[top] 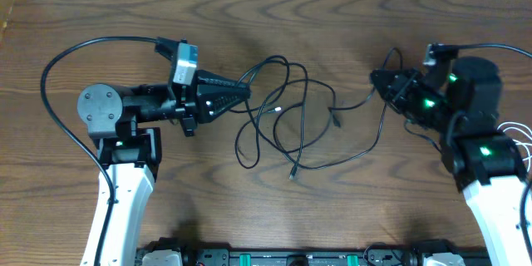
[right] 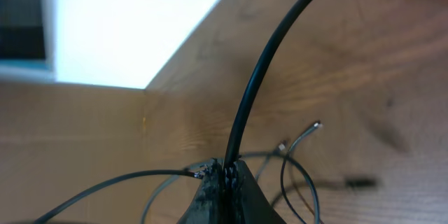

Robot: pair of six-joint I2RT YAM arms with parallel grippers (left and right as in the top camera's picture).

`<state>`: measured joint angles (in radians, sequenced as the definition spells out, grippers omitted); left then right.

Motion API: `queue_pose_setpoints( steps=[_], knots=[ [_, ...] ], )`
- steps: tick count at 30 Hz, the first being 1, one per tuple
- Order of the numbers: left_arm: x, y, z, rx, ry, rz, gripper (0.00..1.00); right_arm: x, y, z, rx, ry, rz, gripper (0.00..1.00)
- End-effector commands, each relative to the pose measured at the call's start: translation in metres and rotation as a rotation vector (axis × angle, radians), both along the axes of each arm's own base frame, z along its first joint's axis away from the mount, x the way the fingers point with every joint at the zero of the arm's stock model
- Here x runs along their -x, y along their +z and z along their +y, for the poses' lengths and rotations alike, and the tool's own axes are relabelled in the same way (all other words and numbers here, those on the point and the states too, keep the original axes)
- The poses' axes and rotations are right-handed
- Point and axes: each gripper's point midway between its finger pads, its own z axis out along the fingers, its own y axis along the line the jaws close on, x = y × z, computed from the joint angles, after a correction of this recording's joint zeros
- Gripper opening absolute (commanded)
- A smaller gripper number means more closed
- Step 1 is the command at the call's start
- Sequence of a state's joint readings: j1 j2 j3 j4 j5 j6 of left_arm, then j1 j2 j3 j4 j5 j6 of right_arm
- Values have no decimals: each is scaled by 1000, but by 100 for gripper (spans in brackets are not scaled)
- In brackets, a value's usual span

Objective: Untangle cables

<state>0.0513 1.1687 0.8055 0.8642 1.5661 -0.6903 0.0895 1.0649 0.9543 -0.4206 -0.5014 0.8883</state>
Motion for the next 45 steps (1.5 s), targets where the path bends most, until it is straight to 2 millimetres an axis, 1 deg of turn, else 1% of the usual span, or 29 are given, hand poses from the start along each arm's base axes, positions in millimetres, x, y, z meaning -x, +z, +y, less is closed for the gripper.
queue_pose_setpoints(
  steps=[1,4,6,8,10,11,13,16,18,20,22,25,28,31,34,36,39,42,45],
  knots=[
    [-5,1,12,-4,45,-18,8,19,32,2,39,124,-171,1],
    [-20,-6,27,-1,96,12,8,38,64,8,8,227,-306,1],
    [-31,-13,36,3,126,43,8,50,78,10,-10,273,-365,1],
    [-44,-23,47,9,157,82,8,56,85,6,6,270,-399,1],
    [-59,-35,61,21,200,132,8,56,82,-5,56,224,-410,1],
    [-64,-39,65,26,214,151,8,54,79,-9,76,200,-399,1],
    [-74,-48,75,38,245,196,8,49,63,-23,140,130,-347,1],
    [-81,-53,84,49,275,226,8,43,34,-42,234,46,-243,1],
    [-86,-53,90,59,312,226,8,42,17,-48,288,40,-188,1],
    [-93,-51,101,73,371,223,8,42,5,-51,314,50,-147,1],
    [-100,-50,113,87,430,221,8,41,-5,-54,335,50,-112,1],
    [-109,-49,133,113,521,229,8,34,-24,-68,387,-6,-32,1],
    [-121,-53,158,150,642,275,8,27,-37,-75,429,-12,6,1],
    [-134,-69,191,202,800,393,7,21,-52,-77,457,17,38,1],
    [-141,-93,220,242,950,531,7,18,-64,-77,458,31,77,1],
    [-141,-104,233,245,1008,577,7,15,-70,-78,476,45,89,1],
    [-140,-111,249,240,1074,588,8,11,-83,-91,530,5,139,1],
    [-140,-120,263,250,1141,624,8,9,-94,-92,528,14,176,1],
    [-139,-140,276,261,1238,728,8,8,-107,-94,535,18,224,1]
  ],
)
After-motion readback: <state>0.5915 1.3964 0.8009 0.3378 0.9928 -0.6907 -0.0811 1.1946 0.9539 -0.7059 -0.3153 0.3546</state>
